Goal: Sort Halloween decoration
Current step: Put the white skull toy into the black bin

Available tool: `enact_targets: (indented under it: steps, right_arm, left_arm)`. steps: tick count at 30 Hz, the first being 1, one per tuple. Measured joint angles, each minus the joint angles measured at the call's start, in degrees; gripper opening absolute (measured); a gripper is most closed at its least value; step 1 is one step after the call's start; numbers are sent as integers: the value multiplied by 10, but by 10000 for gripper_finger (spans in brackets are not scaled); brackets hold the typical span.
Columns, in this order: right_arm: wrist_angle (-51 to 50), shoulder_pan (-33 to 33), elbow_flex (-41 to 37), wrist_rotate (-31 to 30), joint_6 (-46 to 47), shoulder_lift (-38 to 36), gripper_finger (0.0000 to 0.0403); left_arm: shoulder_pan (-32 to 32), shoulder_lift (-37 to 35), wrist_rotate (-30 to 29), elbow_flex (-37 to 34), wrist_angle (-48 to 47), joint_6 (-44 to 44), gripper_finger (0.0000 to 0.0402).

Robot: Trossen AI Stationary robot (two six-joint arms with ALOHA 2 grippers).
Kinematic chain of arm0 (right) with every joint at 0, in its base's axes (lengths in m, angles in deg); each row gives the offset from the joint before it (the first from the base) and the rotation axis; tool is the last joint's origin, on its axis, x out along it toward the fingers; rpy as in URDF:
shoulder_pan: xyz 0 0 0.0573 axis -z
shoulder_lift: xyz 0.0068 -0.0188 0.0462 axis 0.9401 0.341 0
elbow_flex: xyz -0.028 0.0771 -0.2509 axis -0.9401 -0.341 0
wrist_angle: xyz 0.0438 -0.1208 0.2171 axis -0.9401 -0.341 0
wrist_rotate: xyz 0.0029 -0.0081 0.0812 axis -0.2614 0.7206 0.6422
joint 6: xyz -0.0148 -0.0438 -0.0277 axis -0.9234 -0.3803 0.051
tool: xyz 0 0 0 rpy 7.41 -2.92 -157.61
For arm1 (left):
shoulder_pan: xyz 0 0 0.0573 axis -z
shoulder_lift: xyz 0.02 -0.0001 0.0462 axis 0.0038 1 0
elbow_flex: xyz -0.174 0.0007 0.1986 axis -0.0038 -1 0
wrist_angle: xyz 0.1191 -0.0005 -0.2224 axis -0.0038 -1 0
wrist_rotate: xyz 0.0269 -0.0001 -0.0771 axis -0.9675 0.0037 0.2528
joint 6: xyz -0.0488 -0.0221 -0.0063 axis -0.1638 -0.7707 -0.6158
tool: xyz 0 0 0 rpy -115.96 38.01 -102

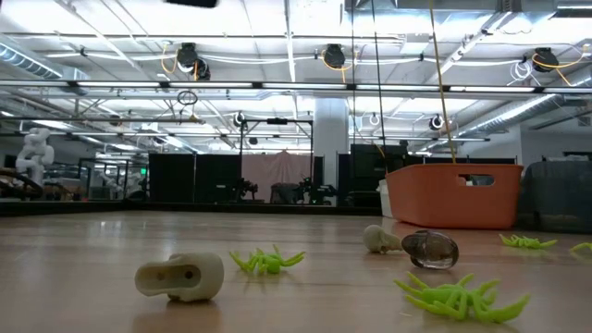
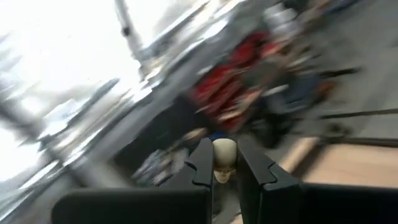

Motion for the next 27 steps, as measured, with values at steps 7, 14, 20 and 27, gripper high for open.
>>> enact_targets:
  steps: [7, 14, 20, 27]
  right_arm:
    - [-143, 18, 0, -239, -4, -53, 13]
    - [-302, 69, 1, -241, 54, -117, 13]
    - [-381, 89, 1, -145, 71, -122, 13]
    - [-674, 136, 0, 90, 269, -90, 13]
  left_arm:
    - [21, -26, 12, 0, -120, -44, 93]
    - [28, -43, 6, 0, -178, -47, 93]
    - [27, -43, 7, 0, -165, -55, 93]
    - [28, -43, 22, 0, -164, -55, 93]
